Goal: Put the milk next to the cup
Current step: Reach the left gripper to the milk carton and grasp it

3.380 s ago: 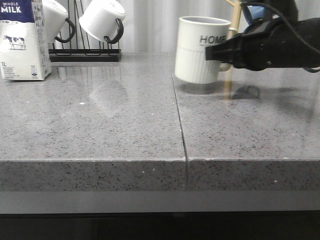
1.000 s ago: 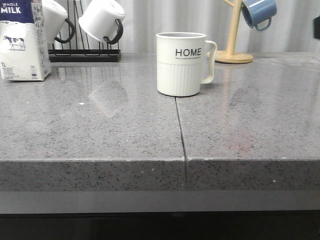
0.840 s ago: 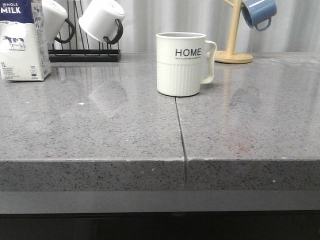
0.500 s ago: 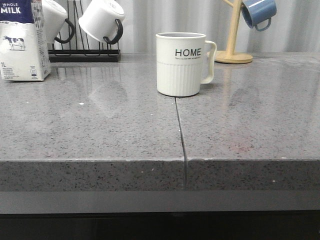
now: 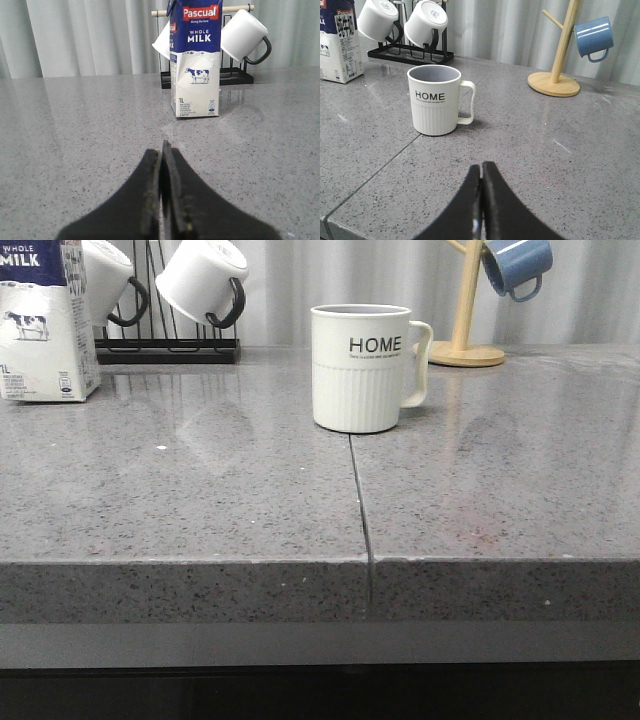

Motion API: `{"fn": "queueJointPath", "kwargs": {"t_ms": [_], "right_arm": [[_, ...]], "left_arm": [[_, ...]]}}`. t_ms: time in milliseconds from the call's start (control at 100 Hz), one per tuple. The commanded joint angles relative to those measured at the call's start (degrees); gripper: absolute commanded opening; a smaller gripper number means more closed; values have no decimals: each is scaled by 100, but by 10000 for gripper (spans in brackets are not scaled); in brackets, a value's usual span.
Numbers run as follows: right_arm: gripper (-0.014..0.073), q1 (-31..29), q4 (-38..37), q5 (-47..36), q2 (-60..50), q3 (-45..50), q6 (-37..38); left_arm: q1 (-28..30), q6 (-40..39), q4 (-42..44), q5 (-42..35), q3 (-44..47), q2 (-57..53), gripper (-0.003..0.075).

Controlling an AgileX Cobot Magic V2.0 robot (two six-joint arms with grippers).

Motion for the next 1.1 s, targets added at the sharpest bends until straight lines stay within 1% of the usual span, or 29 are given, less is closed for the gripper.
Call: {"fn": "queueJointPath", "kwargs": {"t_ms": [0, 360, 460, 530, 600, 620, 650, 670, 700, 710, 720, 740, 750, 790, 860, 920, 1090], "right_arm": [[-67, 11, -44, -378, 42, -119, -1], [-67, 11, -44, -378, 42, -119, -1], [-67, 11, -44, -378, 42, -119, -1], [-67, 11, -44, -378, 42, -119, -1], [-67, 11, -44, -378, 42, -119, -1], [-67, 11, -44, -378, 42, -119, -1], [-67, 11, -44, -378, 42, -119, -1], [-67, 11, -44, -378, 42, -119, -1], [-67, 11, -44, -378, 42, -119, -1], [-67, 11, -44, -378, 42, -119, -1], [-67, 11, -44, -378, 42, -119, -1], [-67, 11, -44, -378, 42, -119, -1], [-67, 11, -44, -378, 42, -119, -1], [-67, 11, -44, -378, 42, -119, -1], [-67, 11, -44, -378, 42, -119, -1], [-67, 11, -44, -378, 42, -119, -1], [-67, 11, -44, -378, 42, -119, -1]], "left_arm": [[4, 0, 4, -214, -617, 435, -21], [4, 0, 4, -122, -2304, 2867, -20], [4, 0, 4, -484, -2591, 3535, -17], [4, 0, 4, -818, -2746, 3970, 14], [-8, 0, 4, -1175, -2890, 4364, 94], [-16, 0, 4, -1244, -2927, 4476, 129], [-41, 0, 4, -1432, -2974, 4613, 195], [-47, 0, 4, -1539, -3012, 4704, 226], [-73, 0, 4, -1681, -3057, 4860, 310], [-89, 0, 4, -1715, -3079, 4894, 328], [-103, 0, 4, -1780, -3090, 4929, 365], [-117, 0, 4, -1881, -3127, 5032, 400], [-130, 0, 4, -1912, -3152, 5101, 436], [-175, 0, -6, -2057, -3229, 5281, 531], [-255, 0, -16, -2115, -3433, 5639, 634], [-345, 0, -30, -2125, -3646, 5952, 664], [-684, 0, -53, -2182, -4241, 6694, 660]]}}
